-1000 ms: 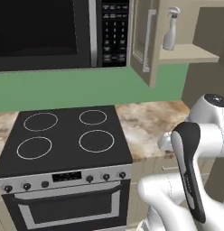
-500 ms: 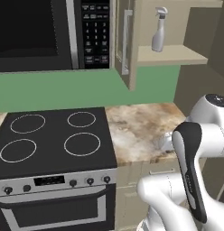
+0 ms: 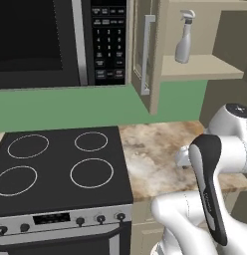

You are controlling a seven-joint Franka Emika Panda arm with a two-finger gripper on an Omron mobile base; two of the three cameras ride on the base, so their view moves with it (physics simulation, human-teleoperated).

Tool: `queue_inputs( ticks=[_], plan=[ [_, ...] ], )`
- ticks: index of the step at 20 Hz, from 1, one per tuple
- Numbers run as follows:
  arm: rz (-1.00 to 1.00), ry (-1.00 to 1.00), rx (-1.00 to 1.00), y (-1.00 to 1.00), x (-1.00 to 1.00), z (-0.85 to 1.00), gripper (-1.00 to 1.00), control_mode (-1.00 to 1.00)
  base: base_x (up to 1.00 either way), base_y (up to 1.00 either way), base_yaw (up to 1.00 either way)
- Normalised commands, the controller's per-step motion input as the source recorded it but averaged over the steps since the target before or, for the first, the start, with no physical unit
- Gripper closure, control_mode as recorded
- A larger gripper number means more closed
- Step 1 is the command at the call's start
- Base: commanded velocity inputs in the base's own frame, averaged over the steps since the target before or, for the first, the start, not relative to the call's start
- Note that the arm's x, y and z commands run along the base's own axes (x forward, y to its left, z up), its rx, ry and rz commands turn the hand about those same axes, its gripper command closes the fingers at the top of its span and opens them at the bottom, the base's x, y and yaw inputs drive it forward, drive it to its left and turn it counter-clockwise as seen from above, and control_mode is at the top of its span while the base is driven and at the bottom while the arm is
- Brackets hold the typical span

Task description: Move the cutting board and knife to the sink. Then move spray from the cabinet to the counter.

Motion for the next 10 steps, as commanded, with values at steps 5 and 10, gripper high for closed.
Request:
queue_inputs(
  ticks=[5, 10],
  plan=[
    [0.00, 0.00, 0.00, 0.00, 0.00, 0.00, -1.00, 1.00, 0.19, -0.13, 0.00],
    [0.00, 0.00, 0.00, 0.00, 0.00, 0.00, -1.00, 1.00, 0.01, 0.00, 0.00]
  ],
)
